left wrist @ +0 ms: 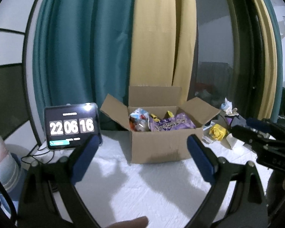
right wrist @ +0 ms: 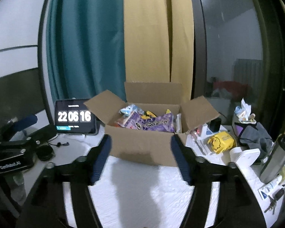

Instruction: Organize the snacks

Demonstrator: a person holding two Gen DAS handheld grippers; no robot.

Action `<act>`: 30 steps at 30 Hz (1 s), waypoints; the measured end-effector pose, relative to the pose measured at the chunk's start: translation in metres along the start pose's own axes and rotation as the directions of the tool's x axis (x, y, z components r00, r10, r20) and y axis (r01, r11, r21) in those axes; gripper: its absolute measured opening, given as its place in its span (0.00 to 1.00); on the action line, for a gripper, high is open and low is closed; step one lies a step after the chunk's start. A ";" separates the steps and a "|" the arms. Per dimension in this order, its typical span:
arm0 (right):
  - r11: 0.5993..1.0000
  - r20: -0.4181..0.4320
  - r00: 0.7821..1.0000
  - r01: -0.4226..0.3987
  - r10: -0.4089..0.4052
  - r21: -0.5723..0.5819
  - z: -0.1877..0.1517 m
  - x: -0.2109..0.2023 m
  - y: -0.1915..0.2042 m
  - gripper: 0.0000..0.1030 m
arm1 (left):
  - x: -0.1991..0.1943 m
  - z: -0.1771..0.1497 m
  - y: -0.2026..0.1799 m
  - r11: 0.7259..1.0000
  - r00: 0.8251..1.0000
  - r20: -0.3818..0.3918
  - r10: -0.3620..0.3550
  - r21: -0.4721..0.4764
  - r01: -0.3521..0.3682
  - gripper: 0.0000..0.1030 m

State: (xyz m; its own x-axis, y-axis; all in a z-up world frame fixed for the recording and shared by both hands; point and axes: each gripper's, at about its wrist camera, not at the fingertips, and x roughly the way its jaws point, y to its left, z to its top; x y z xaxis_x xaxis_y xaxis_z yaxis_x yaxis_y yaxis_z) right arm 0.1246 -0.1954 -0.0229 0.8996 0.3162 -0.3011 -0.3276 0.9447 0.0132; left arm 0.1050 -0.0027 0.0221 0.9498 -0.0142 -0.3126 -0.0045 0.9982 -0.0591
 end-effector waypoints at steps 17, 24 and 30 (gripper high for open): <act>0.999 0.123 0.992 0.033 -0.030 -0.023 0.017 -0.072 0.017 0.84 | -0.068 0.019 -0.006 1.000 0.987 0.161 0.027 0.010 -0.029 0.93; 0.999 0.130 0.991 0.041 -0.037 -0.031 0.019 -0.079 0.018 0.84 | -0.076 0.023 -0.007 1.000 0.985 0.171 0.018 0.006 -0.019 0.93; 0.999 0.133 0.990 0.041 -0.036 -0.033 0.020 -0.078 0.016 0.84 | -0.080 0.025 -0.008 1.000 0.984 0.179 0.016 0.010 -0.018 0.93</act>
State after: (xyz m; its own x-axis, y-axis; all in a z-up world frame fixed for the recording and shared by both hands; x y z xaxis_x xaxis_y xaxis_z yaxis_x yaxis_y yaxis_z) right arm 0.0547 -0.2028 0.0201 0.9414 0.2906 -0.1715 -0.2999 0.9535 -0.0305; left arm 0.0368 -0.0082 0.0717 0.9903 0.0124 -0.1385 -0.0186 0.9989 -0.0434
